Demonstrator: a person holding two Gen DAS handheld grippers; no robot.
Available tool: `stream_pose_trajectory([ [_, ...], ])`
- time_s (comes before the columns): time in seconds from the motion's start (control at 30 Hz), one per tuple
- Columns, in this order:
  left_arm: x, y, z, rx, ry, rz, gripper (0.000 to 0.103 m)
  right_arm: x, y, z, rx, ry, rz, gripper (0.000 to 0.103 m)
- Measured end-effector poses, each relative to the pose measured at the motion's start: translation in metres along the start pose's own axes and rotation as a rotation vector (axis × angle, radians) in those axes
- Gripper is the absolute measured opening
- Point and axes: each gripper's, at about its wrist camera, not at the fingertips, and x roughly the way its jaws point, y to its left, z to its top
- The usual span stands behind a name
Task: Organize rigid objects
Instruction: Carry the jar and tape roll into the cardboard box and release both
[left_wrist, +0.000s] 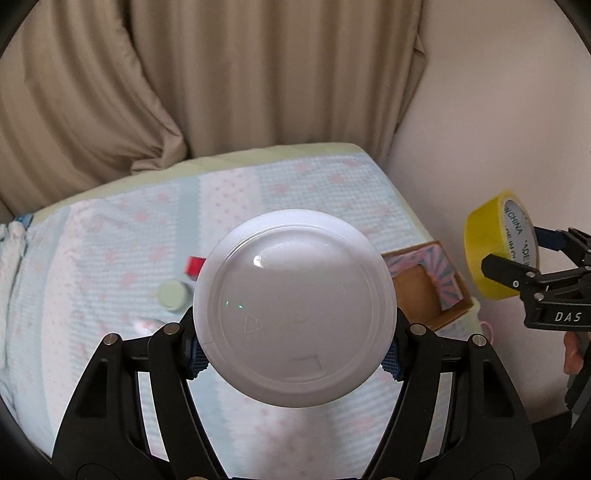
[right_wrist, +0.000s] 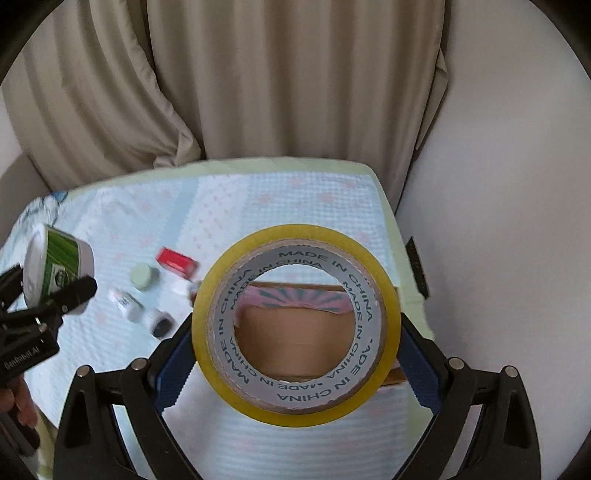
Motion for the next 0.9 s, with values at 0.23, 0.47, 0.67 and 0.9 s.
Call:
stream_pose_trajectory([
  [0.23, 0.062, -0.053, -0.001, -0.021, 0.114, -0.008, 0.067, 0.056, -0.072, -0.008, -0.011, 0.093, 0.022, 0.097],
  [0.47, 0.143, -0.09, -0.005, 0.04, 0.235, -0.001, 0.068, 0.125, -0.11, -0.026, -0.024, 0.186, 0.037, 0.096],
  [0.67, 0.223, -0.11, -0.018, 0.12, 0.366, -0.001, 0.067, 0.181, -0.113, -0.044, -0.143, 0.255, 0.075, 0.097],
  [0.9, 0.294, -0.114, -0.039, 0.165, 0.504, 0.013, 0.067, 0.231, -0.087, -0.065, -0.36, 0.298, 0.153, 0.097],
])
